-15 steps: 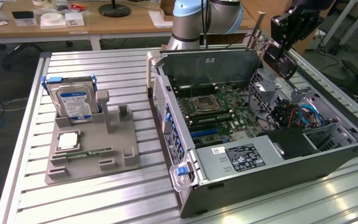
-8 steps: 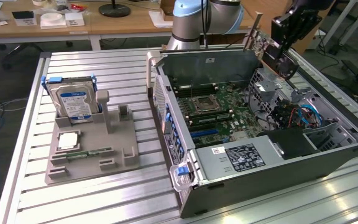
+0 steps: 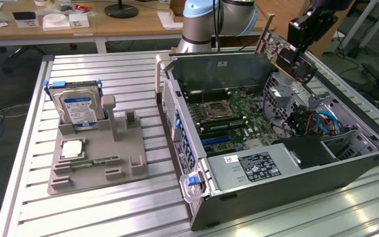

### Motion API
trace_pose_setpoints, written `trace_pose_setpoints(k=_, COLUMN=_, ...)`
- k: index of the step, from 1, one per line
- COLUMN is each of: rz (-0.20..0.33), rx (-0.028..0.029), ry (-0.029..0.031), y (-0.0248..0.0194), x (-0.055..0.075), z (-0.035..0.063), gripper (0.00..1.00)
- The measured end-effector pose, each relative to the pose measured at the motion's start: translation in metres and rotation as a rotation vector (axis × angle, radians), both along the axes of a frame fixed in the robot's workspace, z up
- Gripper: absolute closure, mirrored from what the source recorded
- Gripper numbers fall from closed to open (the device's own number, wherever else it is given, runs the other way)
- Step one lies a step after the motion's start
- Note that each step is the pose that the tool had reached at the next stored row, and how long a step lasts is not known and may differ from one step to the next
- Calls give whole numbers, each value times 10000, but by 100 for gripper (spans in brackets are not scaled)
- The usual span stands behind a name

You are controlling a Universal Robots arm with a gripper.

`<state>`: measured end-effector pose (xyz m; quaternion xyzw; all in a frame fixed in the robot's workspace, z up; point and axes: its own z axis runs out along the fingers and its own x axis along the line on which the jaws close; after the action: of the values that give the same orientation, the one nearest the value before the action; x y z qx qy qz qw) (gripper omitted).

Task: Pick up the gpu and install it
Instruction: 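Insert the gpu into the slot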

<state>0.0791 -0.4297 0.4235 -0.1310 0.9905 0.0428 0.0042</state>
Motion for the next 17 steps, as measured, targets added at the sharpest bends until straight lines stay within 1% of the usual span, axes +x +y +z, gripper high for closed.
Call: trace_pose_setpoints(k=17, rz=1737, rx=-17, ry=0, y=0, x=-14, z=0, gripper=74)
